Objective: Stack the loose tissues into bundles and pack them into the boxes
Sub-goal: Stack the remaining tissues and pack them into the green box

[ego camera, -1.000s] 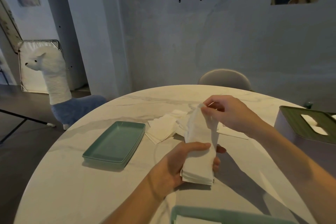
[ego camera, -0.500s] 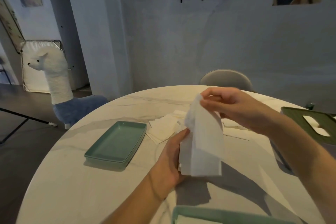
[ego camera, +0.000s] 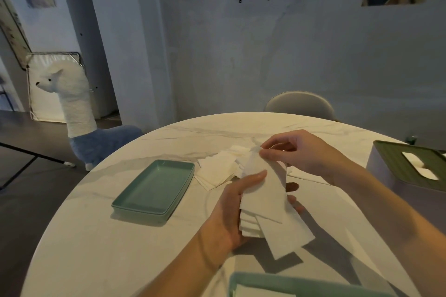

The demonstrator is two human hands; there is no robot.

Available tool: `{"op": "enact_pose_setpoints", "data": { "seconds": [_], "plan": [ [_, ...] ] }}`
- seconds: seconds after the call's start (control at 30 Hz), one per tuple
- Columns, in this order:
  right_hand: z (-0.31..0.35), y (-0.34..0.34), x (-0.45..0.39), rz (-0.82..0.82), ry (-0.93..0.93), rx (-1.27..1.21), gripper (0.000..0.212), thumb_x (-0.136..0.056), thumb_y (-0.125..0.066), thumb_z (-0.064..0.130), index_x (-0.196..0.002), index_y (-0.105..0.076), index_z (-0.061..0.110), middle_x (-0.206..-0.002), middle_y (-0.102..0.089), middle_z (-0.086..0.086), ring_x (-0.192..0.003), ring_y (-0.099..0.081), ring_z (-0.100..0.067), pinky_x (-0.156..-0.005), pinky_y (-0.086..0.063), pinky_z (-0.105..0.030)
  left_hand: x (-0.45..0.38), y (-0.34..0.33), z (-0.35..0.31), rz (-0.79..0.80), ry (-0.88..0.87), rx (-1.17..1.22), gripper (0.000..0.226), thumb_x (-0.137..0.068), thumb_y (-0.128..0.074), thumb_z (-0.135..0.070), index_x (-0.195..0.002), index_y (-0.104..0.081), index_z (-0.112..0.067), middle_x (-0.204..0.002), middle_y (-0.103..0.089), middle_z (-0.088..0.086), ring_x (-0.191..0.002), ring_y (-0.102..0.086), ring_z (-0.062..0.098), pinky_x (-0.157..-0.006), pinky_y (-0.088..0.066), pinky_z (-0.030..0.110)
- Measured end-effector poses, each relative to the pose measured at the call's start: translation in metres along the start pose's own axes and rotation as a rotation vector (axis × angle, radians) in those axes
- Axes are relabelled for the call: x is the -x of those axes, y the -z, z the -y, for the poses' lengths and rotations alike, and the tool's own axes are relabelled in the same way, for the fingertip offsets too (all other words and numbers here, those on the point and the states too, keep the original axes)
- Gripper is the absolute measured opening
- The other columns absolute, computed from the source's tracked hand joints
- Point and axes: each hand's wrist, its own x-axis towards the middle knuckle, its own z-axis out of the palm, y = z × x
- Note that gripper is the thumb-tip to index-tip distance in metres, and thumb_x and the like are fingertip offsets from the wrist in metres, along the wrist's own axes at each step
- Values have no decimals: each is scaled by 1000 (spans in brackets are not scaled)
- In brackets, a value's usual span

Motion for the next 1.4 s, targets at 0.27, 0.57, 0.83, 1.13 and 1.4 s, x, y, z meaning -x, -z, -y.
{"op": "enact_pose_setpoints", "data": {
  "seconds": [0.27,0.57,0.83,1.13,1.4],
  "plan": [
    [-10,2,-5,-302,76,-113,12,-94,-70,33,-100,-78,28,-97,-73,14,-93,-65,-9,-78,-54,-22,5,0,1,-8,48,-194,30,-86,-60,-11,-111,-73,-2,-97,-73,17,-83,-73,29,-83,-58,39],
    [6,28,2,-336,177,-498,11,-94,-68,26,-101,-77,24,-93,-76,8,-88,-69,-10,-75,-59,-25,-2,5,3,-144,-21,-68,33,-92,-59,-14,-117,-73,3,-104,-71,23,-82,-71,33,-79,-60,42],
    [18,33,16,223,267,-392,28,-83,-68,32,-105,-76,17,-99,-74,3,-92,-69,-14,-76,-59,-25,-5,18,3,-186,-124,-41,24,-99,-60,-26,-109,-70,-6,-92,-74,13,-75,-74,24,-71,-64,37],
    [-2,2,-1,37,154,171,15,-85,-78,38,-100,-75,38,-98,-70,19,-92,-65,-9,-80,-57,-19,-11,1,0,-102,-33,20,80,-83,-69,-58,-143,-52,-9,-118,-64,26,-93,-68,35,-85,-57,50],
    [-2,-2,-1,-48,256,263,23,-77,-85,40,-96,-73,38,-97,-66,21,-86,-62,-8,-64,-46,-10,-11,-1,-3,-176,-124,106,67,-98,-49,-64,-135,-59,-10,-111,-65,21,-91,-63,33,-85,-53,48]
  ]
}}
